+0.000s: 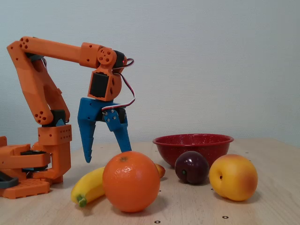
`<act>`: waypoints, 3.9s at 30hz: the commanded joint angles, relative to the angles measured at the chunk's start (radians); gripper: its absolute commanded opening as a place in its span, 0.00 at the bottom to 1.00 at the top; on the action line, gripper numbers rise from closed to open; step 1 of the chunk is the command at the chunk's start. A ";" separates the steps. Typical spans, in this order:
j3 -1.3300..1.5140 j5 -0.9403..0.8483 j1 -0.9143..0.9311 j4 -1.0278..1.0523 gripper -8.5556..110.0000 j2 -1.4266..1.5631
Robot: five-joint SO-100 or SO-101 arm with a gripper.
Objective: Put banana in the red bowl.
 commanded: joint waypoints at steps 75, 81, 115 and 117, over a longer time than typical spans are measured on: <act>-0.008 0.049 -0.057 -0.371 0.13 -0.322; -0.009 0.080 -0.049 -0.373 0.07 -0.322; -0.210 -0.005 -0.041 -0.204 0.07 0.072; -0.250 -0.006 -0.060 -0.187 0.07 0.087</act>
